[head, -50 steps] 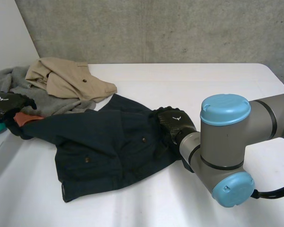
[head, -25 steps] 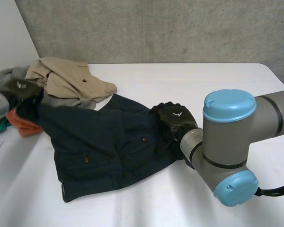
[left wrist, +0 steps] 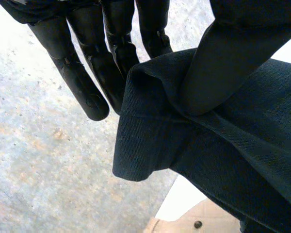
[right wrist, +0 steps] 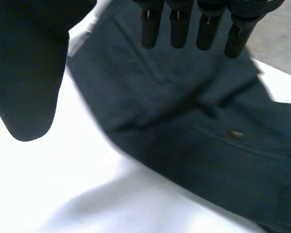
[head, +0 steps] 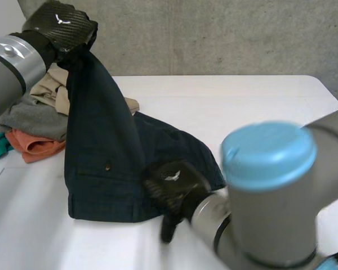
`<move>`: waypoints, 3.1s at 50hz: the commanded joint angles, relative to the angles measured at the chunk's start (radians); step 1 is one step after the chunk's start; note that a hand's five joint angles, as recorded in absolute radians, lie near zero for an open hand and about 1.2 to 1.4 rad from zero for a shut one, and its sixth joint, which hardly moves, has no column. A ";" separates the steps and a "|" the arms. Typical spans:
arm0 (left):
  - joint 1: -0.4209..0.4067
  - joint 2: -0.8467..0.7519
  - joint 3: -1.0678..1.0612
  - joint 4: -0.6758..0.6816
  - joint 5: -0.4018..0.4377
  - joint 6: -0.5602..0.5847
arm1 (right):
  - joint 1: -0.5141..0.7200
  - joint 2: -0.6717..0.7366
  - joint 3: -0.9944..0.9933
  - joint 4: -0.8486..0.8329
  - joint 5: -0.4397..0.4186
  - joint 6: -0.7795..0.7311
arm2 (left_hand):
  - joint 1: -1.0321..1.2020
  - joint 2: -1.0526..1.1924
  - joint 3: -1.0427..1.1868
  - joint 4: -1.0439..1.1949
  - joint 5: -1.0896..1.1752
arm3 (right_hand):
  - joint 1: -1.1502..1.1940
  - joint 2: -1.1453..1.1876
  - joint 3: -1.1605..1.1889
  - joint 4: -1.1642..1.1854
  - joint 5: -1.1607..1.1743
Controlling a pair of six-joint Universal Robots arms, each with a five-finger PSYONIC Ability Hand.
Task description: Fold the laundry.
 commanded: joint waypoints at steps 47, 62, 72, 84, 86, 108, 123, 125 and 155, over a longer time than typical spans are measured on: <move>0.017 -0.039 0.029 -0.055 -0.031 -0.077 | 0.253 0.615 -0.406 -0.512 0.247 -0.149 | 0.228 0.198 0.202 0.197 0.241 | 0.086 0.210 0.211 0.209 0.195; 0.040 -0.036 0.029 -0.056 -0.074 -0.077 | 0.164 0.408 -0.308 -0.510 0.345 -0.063 | 0.228 0.198 0.202 0.197 0.241 | 1.064 1.188 1.189 1.187 1.174; 0.043 -0.004 0.075 -0.128 -0.169 -0.121 | -0.146 0.152 -0.288 -0.357 0.171 -0.042 | 0.228 0.198 0.202 0.197 0.241 | 1.064 1.188 1.189 1.187 1.174; -0.002 0.003 0.065 -0.248 -0.204 -0.294 | -0.274 0.187 -0.391 -0.020 0.009 -0.016 | 0.228 0.198 0.202 0.197 0.241 | 0.566 0.690 0.691 0.688 0.675; 0.005 -0.008 0.066 -0.246 -0.206 -0.278 | -0.254 0.201 -0.358 0.017 -0.015 -0.010 | 0.228 0.198 0.202 0.197 0.241 | 0.205 0.329 0.330 0.328 0.315; 0.008 0.004 0.088 -0.248 -0.191 -0.237 | 0.050 0.490 -0.380 -0.122 0.175 0.251 | 0.228 0.198 0.202 0.197 0.241 | 0.098 0.222 0.223 0.220 0.207; 0.012 -0.025 0.095 -0.246 -0.192 -0.240 | 0.099 0.513 -0.364 -0.271 0.181 0.095 | 0.228 0.198 0.202 0.197 0.241 | 0.431 0.555 0.556 0.554 0.541; 0.012 -0.023 0.094 -0.246 -0.194 -0.240 | 0.099 0.520 -0.367 -0.283 0.182 0.082 | 0.228 0.198 0.202 0.197 0.241 | 0.689 0.813 0.814 0.812 0.799; 0.058 -0.056 0.074 -0.256 -0.185 -0.241 | -0.238 0.308 -0.401 0.051 0.041 -0.173 | 0.228 0.198 0.202 0.197 0.241 | 0.118 0.242 0.243 0.241 0.228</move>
